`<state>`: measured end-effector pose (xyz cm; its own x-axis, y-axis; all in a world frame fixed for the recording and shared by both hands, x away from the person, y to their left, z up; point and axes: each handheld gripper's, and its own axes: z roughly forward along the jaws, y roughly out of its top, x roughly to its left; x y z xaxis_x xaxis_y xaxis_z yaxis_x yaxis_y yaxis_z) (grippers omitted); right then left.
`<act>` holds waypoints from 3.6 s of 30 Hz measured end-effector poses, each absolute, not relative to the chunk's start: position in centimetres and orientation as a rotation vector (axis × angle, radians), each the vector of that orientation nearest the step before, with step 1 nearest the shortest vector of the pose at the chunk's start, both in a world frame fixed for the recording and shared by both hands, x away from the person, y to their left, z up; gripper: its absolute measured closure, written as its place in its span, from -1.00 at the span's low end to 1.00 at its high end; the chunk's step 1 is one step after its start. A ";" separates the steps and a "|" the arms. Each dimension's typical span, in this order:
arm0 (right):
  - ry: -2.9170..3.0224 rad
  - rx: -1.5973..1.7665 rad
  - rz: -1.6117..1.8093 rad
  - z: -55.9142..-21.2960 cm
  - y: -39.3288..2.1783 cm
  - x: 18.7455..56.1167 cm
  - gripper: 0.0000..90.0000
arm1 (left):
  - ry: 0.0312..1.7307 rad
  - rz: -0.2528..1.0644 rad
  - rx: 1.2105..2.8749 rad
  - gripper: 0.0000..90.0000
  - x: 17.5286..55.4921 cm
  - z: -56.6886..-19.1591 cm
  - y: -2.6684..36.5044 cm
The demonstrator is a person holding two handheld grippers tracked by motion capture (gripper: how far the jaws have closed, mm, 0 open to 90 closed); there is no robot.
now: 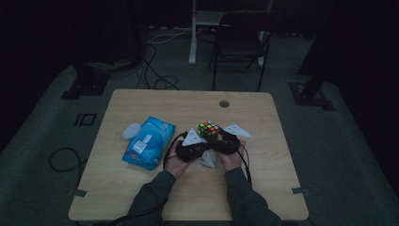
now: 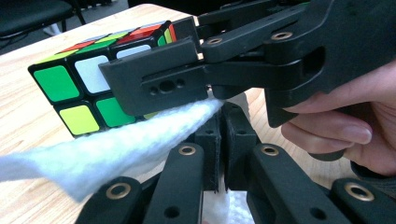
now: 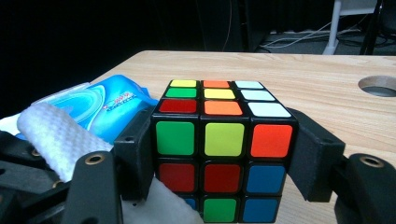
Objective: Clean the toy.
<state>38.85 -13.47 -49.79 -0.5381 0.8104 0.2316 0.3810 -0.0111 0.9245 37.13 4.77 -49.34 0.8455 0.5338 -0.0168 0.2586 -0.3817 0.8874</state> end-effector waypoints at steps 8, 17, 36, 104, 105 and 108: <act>1.892 1.252 1.593 -49.8 -13.5 38.8 -0.24 | 0.591 0.317 1.958 0.94 37.2 -49.2 4.8; 1.904 1.249 1.586 -49.8 -13.4 38.8 -0.24 | 0.589 0.317 1.973 0.94 37.4 -49.7 4.6; 1.913 1.218 1.545 -49.8 -13.1 38.7 -0.24 | 0.595 0.322 2.003 0.94 37.5 -50.0 4.6; 1.912 1.209 1.615 -49.6 -12.8 38.4 -0.24 | 0.611 0.302 1.970 0.94 37.9 -50.4 4.9; 1.916 1.209 1.615 -49.6 -12.7 38.4 -0.24 | 0.608 0.301 1.963 0.94 37.9 -50.3 4.9; 1.918 1.209 1.623 -49.6 -12.6 38.3 -0.24 | 0.600 0.304 1.954 0.94 37.9 -50.1 5.0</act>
